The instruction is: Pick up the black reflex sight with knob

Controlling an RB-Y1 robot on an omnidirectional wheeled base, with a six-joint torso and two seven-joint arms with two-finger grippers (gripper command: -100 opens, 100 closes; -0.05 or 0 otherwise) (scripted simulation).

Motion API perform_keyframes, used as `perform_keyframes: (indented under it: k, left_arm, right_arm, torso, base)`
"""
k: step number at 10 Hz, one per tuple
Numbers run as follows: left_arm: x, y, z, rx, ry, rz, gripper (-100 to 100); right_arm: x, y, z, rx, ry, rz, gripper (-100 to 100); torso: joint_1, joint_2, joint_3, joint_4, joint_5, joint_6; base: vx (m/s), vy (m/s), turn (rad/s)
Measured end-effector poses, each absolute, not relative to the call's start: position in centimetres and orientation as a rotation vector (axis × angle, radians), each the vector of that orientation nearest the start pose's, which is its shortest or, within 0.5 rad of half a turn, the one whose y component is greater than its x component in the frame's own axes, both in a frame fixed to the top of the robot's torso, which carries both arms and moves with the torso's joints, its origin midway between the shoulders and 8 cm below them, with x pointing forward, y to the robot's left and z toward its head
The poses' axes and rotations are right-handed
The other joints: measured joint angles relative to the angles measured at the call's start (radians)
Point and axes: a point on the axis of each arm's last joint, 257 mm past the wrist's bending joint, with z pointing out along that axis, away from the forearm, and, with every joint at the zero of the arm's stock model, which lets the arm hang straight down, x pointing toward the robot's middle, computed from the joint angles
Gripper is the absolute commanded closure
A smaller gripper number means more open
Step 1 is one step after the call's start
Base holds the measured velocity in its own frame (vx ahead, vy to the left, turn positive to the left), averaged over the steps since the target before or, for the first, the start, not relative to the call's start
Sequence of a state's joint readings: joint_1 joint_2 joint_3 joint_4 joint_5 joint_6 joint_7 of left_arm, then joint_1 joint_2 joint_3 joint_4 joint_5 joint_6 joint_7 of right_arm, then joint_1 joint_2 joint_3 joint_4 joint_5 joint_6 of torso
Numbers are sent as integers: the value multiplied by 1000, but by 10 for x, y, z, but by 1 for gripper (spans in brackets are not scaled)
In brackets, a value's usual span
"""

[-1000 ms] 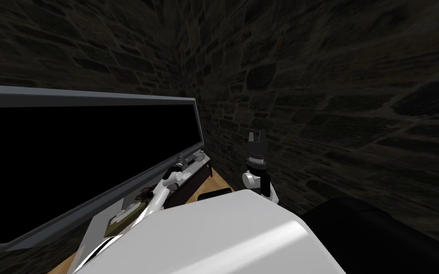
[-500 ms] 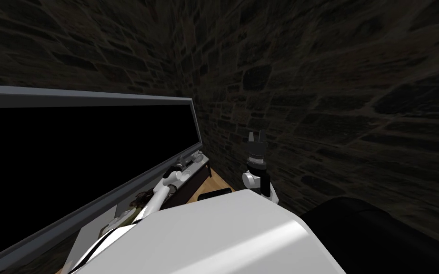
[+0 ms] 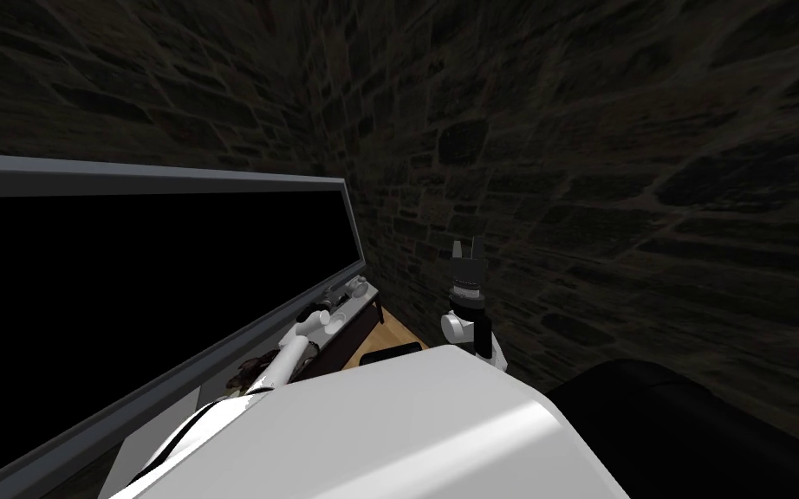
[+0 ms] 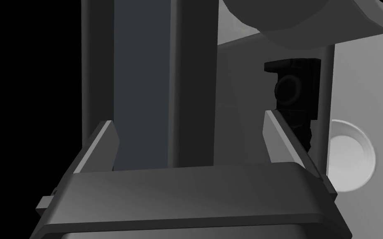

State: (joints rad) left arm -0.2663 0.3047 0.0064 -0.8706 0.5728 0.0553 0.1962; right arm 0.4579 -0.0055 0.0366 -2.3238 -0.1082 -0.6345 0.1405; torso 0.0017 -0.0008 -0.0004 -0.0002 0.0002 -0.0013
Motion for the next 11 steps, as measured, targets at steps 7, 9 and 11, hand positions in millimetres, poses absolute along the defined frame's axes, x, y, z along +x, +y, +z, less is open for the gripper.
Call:
perform_keyframes:
  k: [7,9,11]
  left_arm:
    - [534,380,-458,-2199,1059,-1005,-100]
    - [527,382,-469,-2257,1047,-970,-100]
    - [519,385,-480,-2311,1035,-936,-100]
  right_arm:
    - [310,-273,78,514,424,1327,0]
    - [310,-273,78,514,424,1327,0]
    - [310,-273,78,514,424,1327,0]
  torso:
    - [1,-1,0,0,0,0]
    - [0,0,0,0,0,0]
    - [1,-1,0,0,0,0]
  base:
    - [19,31,-87]
    - [14,29,-81]
    - [24,36,-80]
